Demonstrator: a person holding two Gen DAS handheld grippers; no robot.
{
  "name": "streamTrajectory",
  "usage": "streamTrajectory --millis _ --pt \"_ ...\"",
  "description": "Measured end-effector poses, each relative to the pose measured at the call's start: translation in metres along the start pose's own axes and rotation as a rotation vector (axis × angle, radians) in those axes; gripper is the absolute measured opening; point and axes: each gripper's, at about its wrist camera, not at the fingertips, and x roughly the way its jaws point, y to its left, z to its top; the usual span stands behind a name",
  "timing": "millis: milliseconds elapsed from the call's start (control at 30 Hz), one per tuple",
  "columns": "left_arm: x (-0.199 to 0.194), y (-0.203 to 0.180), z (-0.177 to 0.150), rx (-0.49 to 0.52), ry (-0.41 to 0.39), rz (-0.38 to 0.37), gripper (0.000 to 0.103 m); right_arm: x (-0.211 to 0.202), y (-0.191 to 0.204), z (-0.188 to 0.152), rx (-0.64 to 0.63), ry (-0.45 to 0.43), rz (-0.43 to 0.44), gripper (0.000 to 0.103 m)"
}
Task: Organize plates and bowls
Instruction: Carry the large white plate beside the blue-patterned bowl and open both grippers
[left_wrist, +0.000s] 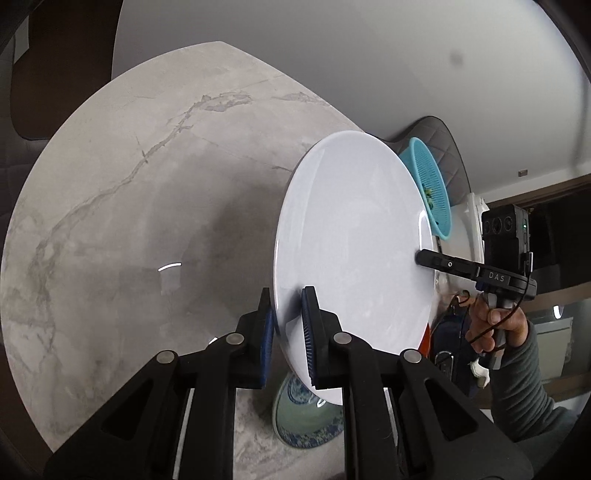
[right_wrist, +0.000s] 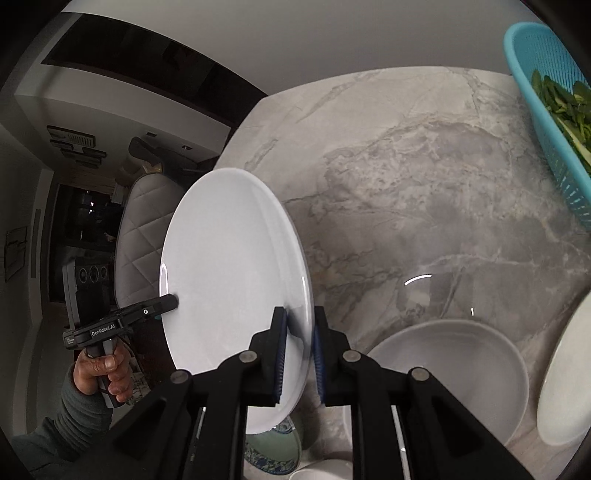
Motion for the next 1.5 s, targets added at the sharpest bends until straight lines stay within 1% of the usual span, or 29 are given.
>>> streamTrajectory --millis 100,167,267,400,533,633,667,733,867,900,967,1033,1133,1200,1333,1400,1500 --pt "-0.028 -0.012 -0.038 0.020 -0.024 0.012 0.013 -0.015 0.028 -0.030 -0.033 -0.023 -0.003 0.015" --pt "-0.045 -0.015 -0.069 0.015 -0.037 0.010 0.014 -0.023 0.043 -0.053 -0.051 -0.036 -0.001 0.015" --pt "-0.065 -0.011 -0.118 -0.007 -0.053 0.004 0.014 -0.026 0.068 -0.094 -0.069 -0.055 0.010 0.015" --pt "-0.079 0.000 -0.183 -0.042 -0.052 0.007 0.015 -0.025 0.090 -0.153 -0.095 -0.063 0.002 0.015" --pt "-0.079 0.016 -0.247 -0.062 -0.007 0.009 0.015 -0.014 0.091 -0.209 -0.053 -0.056 0.015 0.015" --pt "-0.069 0.028 -0.288 -0.076 0.039 0.021 0.016 -0.001 0.087 -0.249 -0.014 -0.045 0.005 0.015" --pt "-0.066 0.031 -0.299 -0.075 0.050 0.024 0.016 0.003 0.084 -0.261 0.008 -0.041 0.008 0.015" --pt "-0.058 0.034 -0.316 -0.060 0.067 0.038 0.016 0.014 0.079 -0.285 0.037 -0.031 -0.014 0.015" --pt "-0.042 0.034 -0.336 0.009 0.091 0.058 0.016 0.030 0.060 -0.321 0.094 -0.026 -0.027 0.015" --pt "-0.038 0.034 -0.341 0.014 0.100 0.058 0.016 0.033 0.055 -0.329 0.108 -0.026 -0.025 0.015" --pt "-0.025 0.039 -0.347 0.024 0.110 0.061 0.015 0.039 0.047 -0.343 0.107 -0.033 -0.030 0.015" --pt "-0.013 0.038 -0.351 0.046 0.122 0.080 0.016 0.044 0.037 -0.351 0.125 -0.039 -0.024 0.015" --pt "-0.001 0.035 -0.356 0.070 0.119 0.087 0.015 0.051 0.021 -0.360 0.140 -0.048 -0.035 0.015" --pt "0.004 0.029 -0.361 0.102 0.119 0.085 0.015 0.049 0.013 -0.362 0.150 -0.064 -0.029 0.016" --pt "0.014 0.018 -0.367 0.128 0.139 0.072 0.015 0.044 0.004 -0.369 0.147 -0.076 -0.032 0.016" --pt "0.020 0.018 -0.373 0.113 0.144 0.064 0.015 0.043 0.001 -0.374 0.149 -0.077 -0.035 0.016" --pt "0.038 0.014 -0.375 0.113 0.147 0.079 0.016 0.044 -0.004 -0.380 0.147 -0.075 -0.042 0.016"
